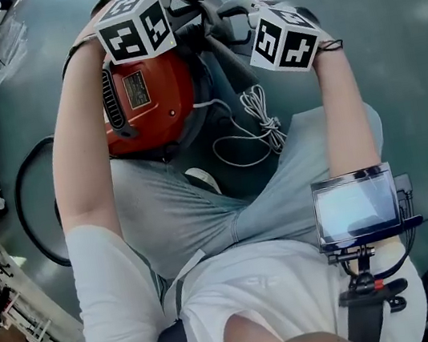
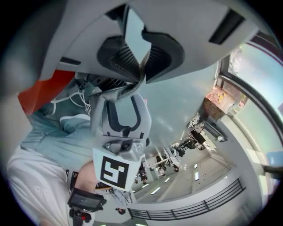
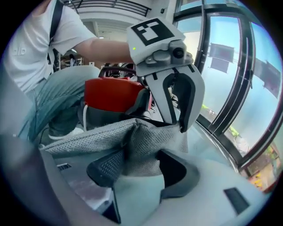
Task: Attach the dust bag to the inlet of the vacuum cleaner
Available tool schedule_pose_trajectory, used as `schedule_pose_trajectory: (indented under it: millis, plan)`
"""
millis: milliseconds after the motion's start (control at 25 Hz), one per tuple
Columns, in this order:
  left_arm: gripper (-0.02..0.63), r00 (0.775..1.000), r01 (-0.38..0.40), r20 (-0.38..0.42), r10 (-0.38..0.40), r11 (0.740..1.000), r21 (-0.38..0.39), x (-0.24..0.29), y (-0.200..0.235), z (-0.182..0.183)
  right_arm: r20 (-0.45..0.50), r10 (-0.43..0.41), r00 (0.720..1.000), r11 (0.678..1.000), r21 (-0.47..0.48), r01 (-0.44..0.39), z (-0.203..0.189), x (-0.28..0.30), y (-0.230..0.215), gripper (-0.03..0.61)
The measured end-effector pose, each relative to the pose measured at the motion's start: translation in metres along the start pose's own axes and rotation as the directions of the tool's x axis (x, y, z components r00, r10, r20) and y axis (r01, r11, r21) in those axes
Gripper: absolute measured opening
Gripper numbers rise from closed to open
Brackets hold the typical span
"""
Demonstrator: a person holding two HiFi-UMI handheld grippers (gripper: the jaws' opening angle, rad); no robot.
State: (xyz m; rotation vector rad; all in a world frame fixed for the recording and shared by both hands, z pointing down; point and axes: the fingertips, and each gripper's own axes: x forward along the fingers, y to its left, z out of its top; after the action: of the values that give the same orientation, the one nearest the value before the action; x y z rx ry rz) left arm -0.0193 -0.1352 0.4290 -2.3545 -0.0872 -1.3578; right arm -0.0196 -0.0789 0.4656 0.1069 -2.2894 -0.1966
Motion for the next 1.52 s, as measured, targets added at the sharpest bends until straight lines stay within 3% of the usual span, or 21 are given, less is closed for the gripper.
schedule_pose_trajectory:
  millis: [200,400,600,760,920,1000,1040,1080,1120,1200,1280,1320,1360,1440,1520]
  plan:
    - [0.032,0.997,0.042,0.074,-0.032,0.989,-0.141,-0.001,-0.001,0.0,-0.142,-0.084,0.986,0.981,-0.183,0.057,-0.007,0.004,-0.002,0.218]
    - [0.032,0.997,0.038,0.072,-0.028,0.988,-0.147,0.003,0.0,-0.002,-0.278,-0.195,0.941,0.959,-0.257,0.123,-0.016,0.014,-0.007,0.222]
    - [0.035,0.999,0.014,0.044,-0.01,0.995,-0.102,0.007,-0.001,-0.007,-0.19,-0.183,0.965,0.978,-0.137,0.159,-0.032,0.015,-0.006,0.221]
    - [0.04,0.999,0.044,-0.025,-0.046,0.997,-0.058,-0.002,-0.001,-0.013,-0.233,-0.235,0.944,0.958,-0.22,0.184,-0.038,0.021,-0.005,0.219]
    - [0.04,0.989,0.039,-0.138,-0.051,0.995,-0.091,-0.033,0.011,-0.035,-0.19,-0.229,0.955,0.963,-0.187,0.194,-0.038,0.024,-0.005,0.219]
    - [0.04,0.994,-0.025,-0.11,0.009,0.989,-0.144,-0.058,0.024,-0.035,-0.181,-0.221,0.958,0.966,-0.176,0.189,-0.036,0.024,-0.007,0.219]
    - [0.04,0.997,-0.074,-0.048,0.066,0.978,-0.193,-0.069,0.029,-0.027,-0.179,-0.216,0.96,0.968,-0.169,0.187,-0.035,0.024,-0.008,0.219]
    - [0.04,0.988,-0.132,0.042,0.148,0.957,-0.259,-0.079,0.034,-0.017,-0.178,-0.215,0.96,0.969,-0.164,0.186,-0.034,0.026,-0.008,0.219]
    - [0.04,0.957,-0.186,0.148,0.248,0.921,-0.342,-0.089,0.04,-0.005,-0.179,-0.219,0.959,0.968,-0.166,0.19,-0.033,0.028,-0.008,0.219]
    - [0.04,0.837,-0.23,0.332,0.435,0.83,-0.508,-0.11,0.052,0.018,-0.189,-0.247,0.95,0.957,-0.199,0.209,-0.03,0.032,-0.01,0.219]
    - [0.04,0.713,-0.239,0.417,0.564,0.755,-0.611,-0.129,0.063,0.029,-0.195,-0.277,0.941,0.944,-0.237,0.229,-0.027,0.037,-0.011,0.221]
    - [0.039,0.677,-0.243,0.434,0.595,0.737,-0.631,-0.134,0.066,0.031,-0.201,-0.285,0.937,0.94,-0.252,0.231,-0.025,0.038,-0.011,0.221]
    - [0.038,0.67,-0.239,0.441,0.597,0.736,-0.634,-0.132,0.066,0.031,-0.212,-0.291,0.933,0.936,-0.264,0.232,-0.025,0.038,-0.011,0.221]
    - [0.038,0.699,-0.219,0.439,0.565,0.753,-0.621,-0.118,0.062,0.03,-0.249,-0.316,0.915,0.926,-0.291,0.241,-0.025,0.038,-0.012,0.221]
    - [0.038,0.713,-0.211,0.434,0.551,0.758,-0.617,-0.105,0.057,0.028,-0.286,-0.358,0.889,0.91,-0.322,0.262,-0.025,0.037,-0.014,0.221]
